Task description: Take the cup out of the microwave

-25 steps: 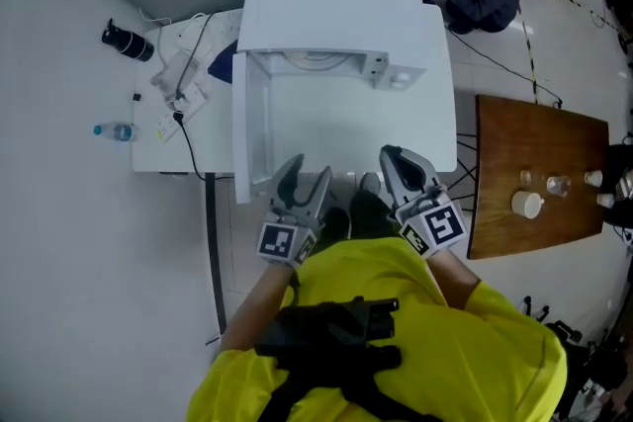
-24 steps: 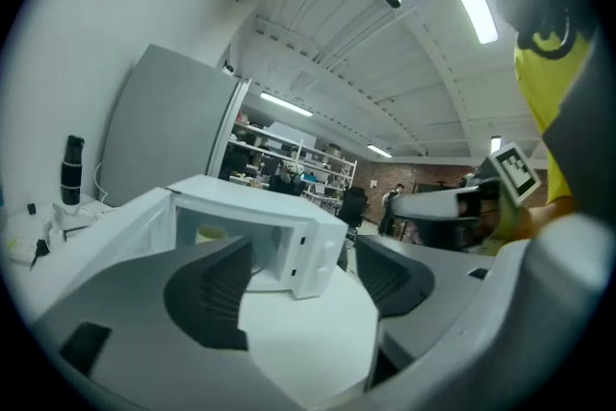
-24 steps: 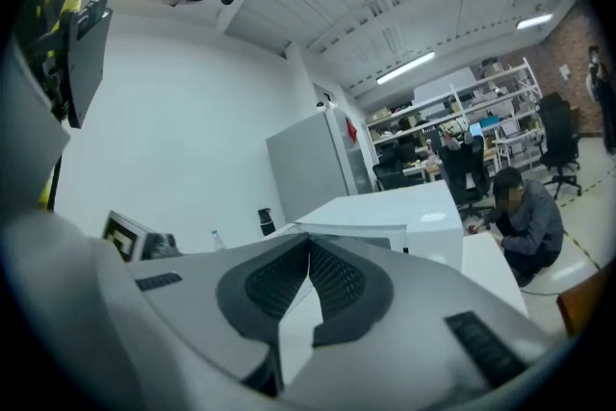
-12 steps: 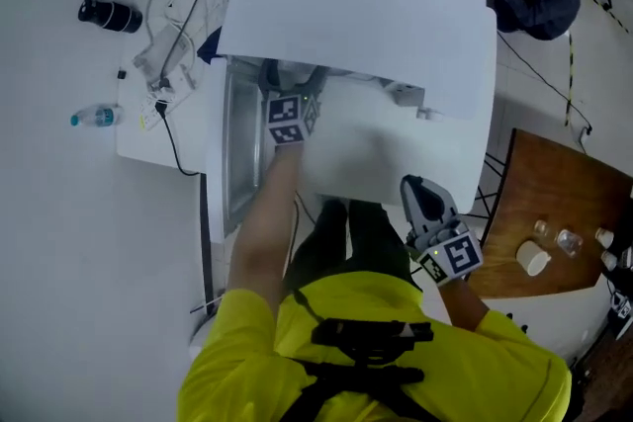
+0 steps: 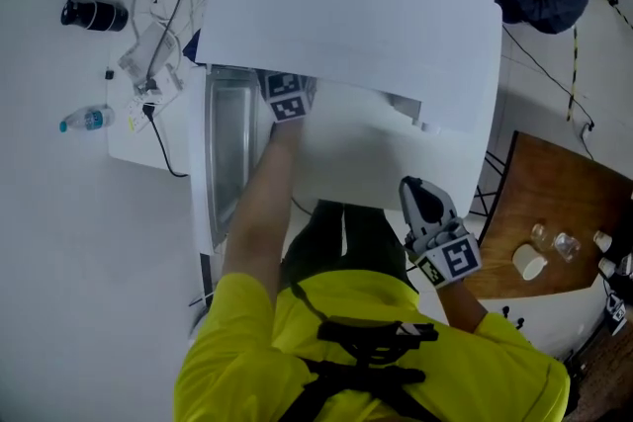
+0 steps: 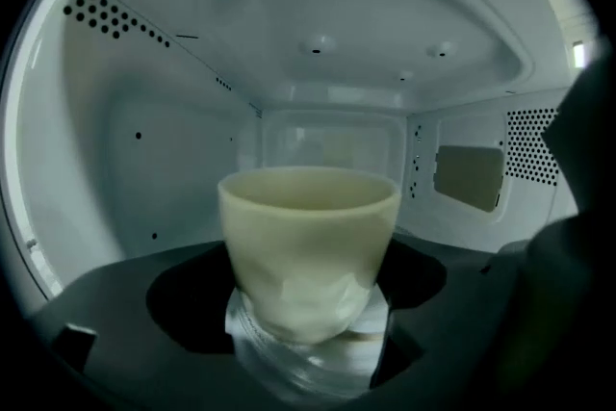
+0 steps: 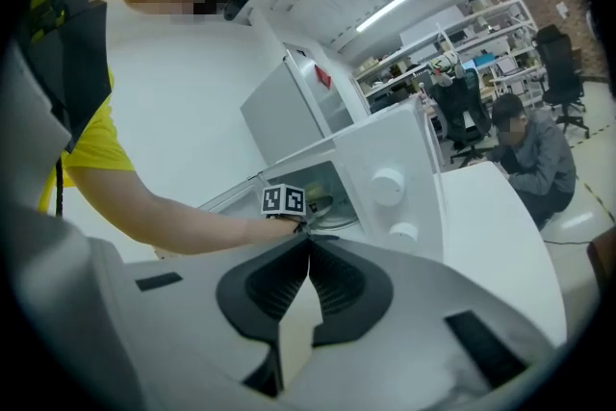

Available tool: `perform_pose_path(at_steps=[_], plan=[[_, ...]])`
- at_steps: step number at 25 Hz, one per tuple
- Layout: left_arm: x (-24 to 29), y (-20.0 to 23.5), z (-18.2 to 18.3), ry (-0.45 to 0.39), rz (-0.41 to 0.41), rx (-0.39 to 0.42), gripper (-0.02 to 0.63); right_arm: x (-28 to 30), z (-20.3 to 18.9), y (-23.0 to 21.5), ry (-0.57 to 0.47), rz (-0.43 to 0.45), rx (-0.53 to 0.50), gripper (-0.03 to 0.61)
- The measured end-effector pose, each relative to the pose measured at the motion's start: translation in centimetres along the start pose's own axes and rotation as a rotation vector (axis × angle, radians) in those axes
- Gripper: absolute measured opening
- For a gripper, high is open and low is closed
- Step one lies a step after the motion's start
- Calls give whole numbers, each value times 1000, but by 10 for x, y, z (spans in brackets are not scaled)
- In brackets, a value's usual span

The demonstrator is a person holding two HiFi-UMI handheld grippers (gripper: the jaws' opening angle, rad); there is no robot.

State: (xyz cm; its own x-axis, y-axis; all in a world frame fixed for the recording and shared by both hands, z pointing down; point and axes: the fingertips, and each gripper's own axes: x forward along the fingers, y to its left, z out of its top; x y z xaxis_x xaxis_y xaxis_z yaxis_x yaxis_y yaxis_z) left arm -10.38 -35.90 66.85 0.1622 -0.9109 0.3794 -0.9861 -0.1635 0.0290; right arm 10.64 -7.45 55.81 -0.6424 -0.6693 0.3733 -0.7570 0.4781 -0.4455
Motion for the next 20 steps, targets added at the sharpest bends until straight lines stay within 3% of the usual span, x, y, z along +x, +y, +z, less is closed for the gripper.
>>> perform_pose_path(at_steps=[7, 20], plan=[[-5, -11, 3, -20, -36, -8, 425, -3, 1, -2, 5, -33, 1, 6], [-123, -48, -4, -90, -96, -63, 423, 6, -2, 6, 18, -1, -10, 6]])
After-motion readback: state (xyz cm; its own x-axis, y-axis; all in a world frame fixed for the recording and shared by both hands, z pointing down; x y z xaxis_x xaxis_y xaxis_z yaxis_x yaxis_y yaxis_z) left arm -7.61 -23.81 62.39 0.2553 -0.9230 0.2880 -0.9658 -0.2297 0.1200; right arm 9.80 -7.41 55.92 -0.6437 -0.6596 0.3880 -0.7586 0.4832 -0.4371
